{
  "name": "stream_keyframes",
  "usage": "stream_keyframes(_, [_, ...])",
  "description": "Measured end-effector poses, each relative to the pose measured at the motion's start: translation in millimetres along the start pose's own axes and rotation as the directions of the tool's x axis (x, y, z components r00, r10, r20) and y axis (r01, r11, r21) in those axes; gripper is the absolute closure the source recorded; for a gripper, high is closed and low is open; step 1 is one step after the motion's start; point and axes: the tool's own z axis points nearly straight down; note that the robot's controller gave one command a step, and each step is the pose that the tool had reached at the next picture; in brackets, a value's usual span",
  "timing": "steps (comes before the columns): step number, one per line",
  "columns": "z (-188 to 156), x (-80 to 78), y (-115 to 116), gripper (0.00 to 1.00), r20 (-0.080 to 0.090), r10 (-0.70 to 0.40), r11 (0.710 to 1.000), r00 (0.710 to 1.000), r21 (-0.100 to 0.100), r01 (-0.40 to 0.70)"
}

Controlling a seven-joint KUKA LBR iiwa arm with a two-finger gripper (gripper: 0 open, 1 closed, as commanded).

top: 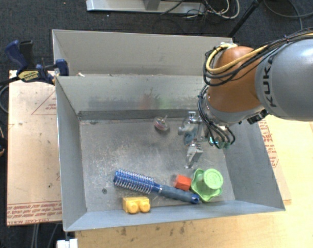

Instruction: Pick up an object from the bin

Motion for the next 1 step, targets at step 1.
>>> stream_keyframes(1, [70.8, 87.4, -105.8, 0.0, 0.036, -0.34, 0.94, 0.94, 0.009, 0.34])
